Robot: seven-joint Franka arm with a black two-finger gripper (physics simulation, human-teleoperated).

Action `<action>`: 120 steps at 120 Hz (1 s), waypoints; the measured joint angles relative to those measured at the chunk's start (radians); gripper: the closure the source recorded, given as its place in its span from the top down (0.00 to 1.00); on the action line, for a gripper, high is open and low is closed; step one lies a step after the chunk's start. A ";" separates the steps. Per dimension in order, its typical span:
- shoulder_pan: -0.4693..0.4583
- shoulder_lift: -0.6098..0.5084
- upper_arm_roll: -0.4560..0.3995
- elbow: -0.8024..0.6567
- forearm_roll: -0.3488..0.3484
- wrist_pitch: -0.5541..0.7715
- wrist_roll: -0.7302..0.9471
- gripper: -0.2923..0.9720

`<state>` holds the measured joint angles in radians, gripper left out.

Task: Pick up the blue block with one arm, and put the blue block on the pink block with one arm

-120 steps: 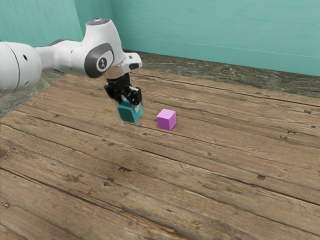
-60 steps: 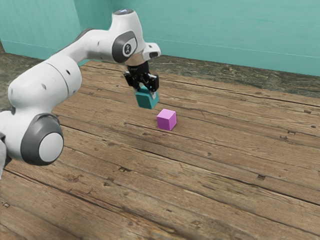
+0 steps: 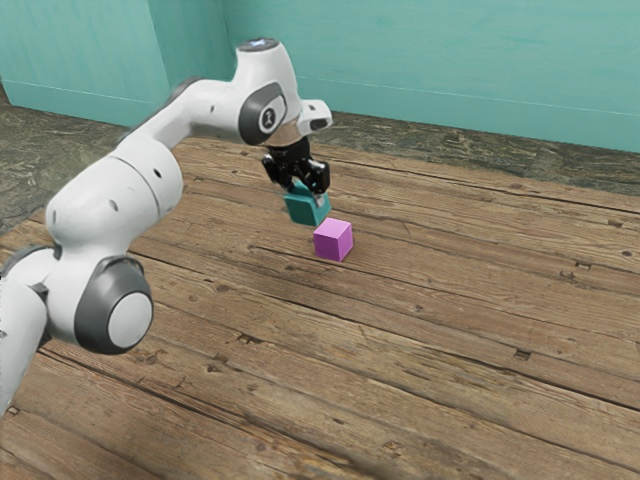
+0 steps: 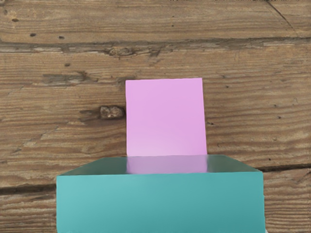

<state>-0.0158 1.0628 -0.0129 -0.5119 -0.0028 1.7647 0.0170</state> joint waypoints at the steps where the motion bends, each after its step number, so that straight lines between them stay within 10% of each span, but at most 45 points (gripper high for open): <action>1: 0.000 0.001 0.000 0.001 0.000 0.001 0.000 0.46; 120: -0.007 0.136 0.006 0.083 0.009 0.206 0.008 0.46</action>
<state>-0.0230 1.1992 -0.0065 -0.4293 0.0063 1.9712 0.0251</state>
